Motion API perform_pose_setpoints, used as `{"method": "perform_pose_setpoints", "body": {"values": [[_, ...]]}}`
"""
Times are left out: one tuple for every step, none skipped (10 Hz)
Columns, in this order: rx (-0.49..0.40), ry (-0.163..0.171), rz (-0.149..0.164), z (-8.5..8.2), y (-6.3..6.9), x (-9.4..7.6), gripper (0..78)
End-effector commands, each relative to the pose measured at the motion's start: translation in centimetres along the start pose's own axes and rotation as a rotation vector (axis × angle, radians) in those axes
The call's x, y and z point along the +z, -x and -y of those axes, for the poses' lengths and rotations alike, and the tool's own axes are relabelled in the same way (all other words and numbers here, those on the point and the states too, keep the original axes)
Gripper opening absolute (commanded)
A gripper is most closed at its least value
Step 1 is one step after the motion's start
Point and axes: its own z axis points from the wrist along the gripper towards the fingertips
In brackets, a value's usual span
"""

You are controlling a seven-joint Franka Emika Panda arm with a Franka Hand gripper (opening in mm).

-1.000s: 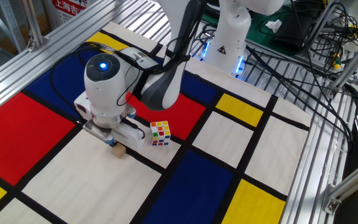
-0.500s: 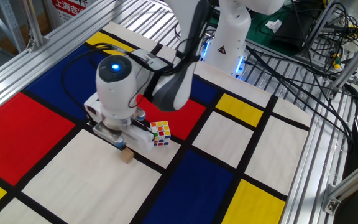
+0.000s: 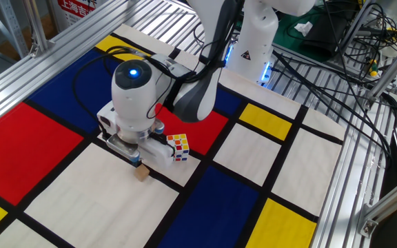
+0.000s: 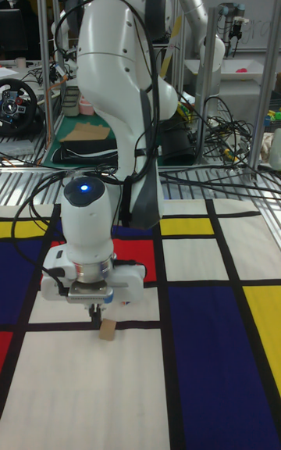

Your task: Use the gripper to push the small block from left to right

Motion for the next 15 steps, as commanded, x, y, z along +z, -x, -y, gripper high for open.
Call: {"method": "perform_pose_setpoints", "body": {"values": [[0.001,-0.095,0.025,0.2,0.6,-0.2,0.0],[-0.001,-0.103,0.026,0.4,0.7,-0.2,0.0],[-0.003,-0.107,0.026,0.9,0.9,0.1,0.0],[-0.005,-0.110,0.028,1.2,1.0,0.3,0.0],[-0.005,-0.114,0.028,1.4,1.2,0.4,0.0],[-0.004,-0.127,0.030,1.7,1.4,0.3,0.0],[-0.003,-0.123,0.029,1.7,1.5,0.2,0.0],[-0.004,-0.116,0.027,1.6,1.6,0.1,0.0],[0.002,-0.110,0.026,1.2,1.5,0.0,0.0],[0.010,-0.109,0.022,0.7,1.4,0.0,0.0],[0.016,-0.110,0.020,0.1,1.3,0.0,0.0],[0.017,-0.110,0.017,-0.1,1.2,0.1,0.0],[0.015,-0.107,0.016,-0.1,1.2,0.3,0.0],[0.015,-0.102,0.015,-0.1,1.2,0.4,0.0],[0.017,-0.085,0.012,-0.4,1.2,0.6,0.0]]}}
